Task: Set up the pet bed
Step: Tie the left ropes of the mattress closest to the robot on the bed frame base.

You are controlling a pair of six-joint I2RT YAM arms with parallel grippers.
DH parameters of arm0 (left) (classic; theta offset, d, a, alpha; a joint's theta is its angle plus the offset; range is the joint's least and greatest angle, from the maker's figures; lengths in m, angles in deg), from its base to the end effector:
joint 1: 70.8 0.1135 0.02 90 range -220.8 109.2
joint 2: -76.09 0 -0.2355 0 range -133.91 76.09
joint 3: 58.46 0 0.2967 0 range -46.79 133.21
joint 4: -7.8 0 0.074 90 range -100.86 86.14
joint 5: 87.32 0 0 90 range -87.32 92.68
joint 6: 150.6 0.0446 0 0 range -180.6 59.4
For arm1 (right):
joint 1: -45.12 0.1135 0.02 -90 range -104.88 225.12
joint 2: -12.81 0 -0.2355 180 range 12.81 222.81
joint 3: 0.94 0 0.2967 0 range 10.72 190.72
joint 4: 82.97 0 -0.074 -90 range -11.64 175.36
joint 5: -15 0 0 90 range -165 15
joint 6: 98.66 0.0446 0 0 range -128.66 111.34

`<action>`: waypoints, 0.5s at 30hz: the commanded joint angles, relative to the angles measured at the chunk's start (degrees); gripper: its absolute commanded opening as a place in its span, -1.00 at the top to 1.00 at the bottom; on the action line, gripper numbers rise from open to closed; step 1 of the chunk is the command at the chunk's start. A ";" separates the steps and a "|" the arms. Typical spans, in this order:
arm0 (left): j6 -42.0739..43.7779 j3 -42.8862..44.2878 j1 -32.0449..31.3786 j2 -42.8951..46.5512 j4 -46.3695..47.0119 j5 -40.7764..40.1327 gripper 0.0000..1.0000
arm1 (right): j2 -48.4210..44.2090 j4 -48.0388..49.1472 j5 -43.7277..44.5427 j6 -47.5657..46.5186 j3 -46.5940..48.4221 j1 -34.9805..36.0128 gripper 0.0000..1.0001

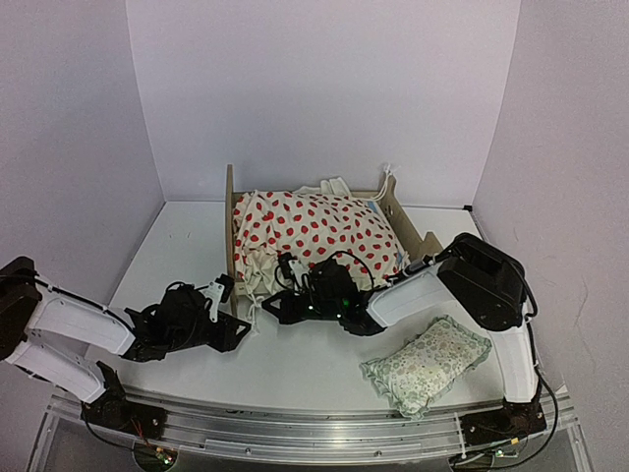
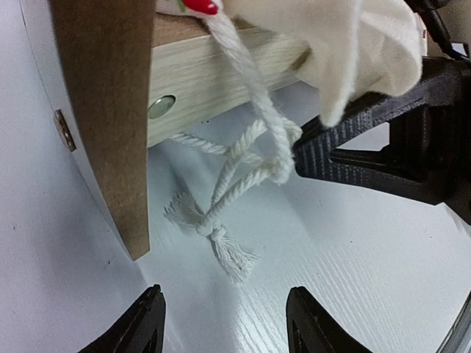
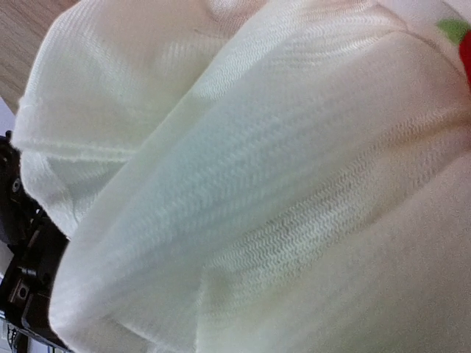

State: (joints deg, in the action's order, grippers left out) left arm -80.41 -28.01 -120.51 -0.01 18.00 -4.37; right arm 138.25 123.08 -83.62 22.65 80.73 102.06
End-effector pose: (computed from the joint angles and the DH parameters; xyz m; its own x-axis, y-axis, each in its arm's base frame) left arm 0.1769 -0.2003 0.0613 -0.5875 0.1729 -0.7905 0.5243 0.8255 -0.2091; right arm 0.2580 0.4087 0.0642 -0.6129 0.0002 -0.7901 -0.6882 0.4911 0.5340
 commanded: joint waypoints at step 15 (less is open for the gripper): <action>5.44 2.98 1.45 -7.81 14.72 -1.58 -0.03 | -5.18 0.43 -0.29 -0.20 -1.01 1.20 1.00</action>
State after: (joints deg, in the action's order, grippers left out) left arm -76.51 -26.39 -119.53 -8.11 25.85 -5.00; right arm 136.53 122.94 -83.56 22.65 79.91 102.81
